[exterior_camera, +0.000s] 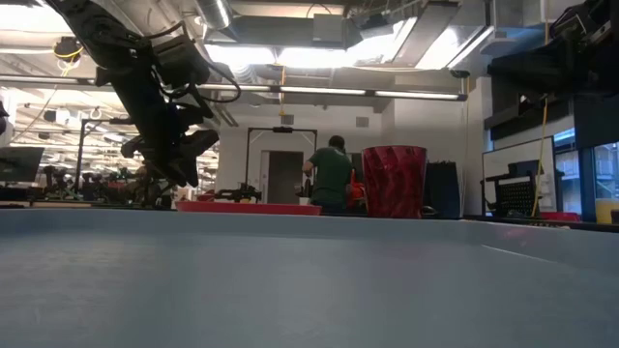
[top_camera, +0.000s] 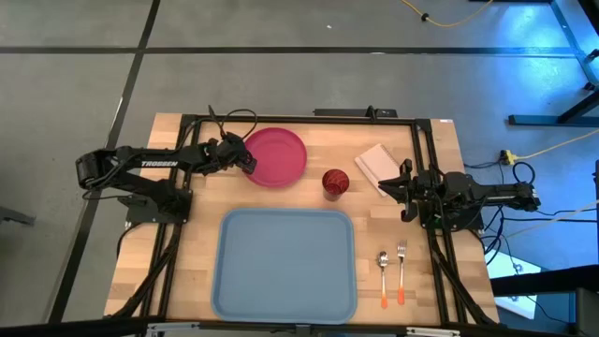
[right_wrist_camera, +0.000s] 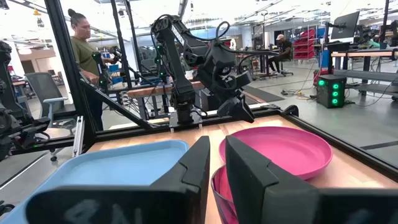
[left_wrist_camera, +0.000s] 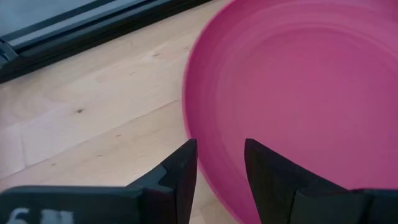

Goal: Pick and place plate/cup/fork/spoon on tray
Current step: Put the pink plate on the blue tray

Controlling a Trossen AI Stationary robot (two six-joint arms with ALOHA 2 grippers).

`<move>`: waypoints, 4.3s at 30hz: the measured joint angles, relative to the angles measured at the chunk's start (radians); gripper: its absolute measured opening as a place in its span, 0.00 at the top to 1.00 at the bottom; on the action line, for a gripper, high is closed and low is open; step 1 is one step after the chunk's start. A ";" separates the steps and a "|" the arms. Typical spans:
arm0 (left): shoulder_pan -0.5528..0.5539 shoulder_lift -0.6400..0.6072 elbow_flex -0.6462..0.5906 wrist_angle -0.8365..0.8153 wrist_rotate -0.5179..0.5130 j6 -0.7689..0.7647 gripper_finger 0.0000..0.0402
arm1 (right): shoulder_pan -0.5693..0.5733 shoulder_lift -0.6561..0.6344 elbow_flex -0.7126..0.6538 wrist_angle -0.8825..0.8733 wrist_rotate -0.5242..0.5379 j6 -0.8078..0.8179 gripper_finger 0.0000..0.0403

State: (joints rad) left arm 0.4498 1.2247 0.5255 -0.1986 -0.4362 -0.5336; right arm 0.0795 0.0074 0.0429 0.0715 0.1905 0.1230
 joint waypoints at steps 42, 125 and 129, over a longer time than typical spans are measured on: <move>-0.087 0.184 0.000 0.014 0.008 -0.296 0.68 | 0.000 0.000 0.000 -0.003 0.000 0.000 0.86; -0.623 -0.117 0.000 0.007 0.102 -0.514 0.99 | 0.000 0.000 0.000 -0.018 0.000 0.003 0.86; -0.723 -0.010 0.001 0.211 0.091 -0.516 0.99 | 0.000 0.000 0.000 -0.018 0.000 0.002 0.86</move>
State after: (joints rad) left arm -0.2737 1.2151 0.5262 0.0123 -0.3453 -1.0499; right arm 0.0795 0.0074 0.0429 0.0536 0.1909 0.1249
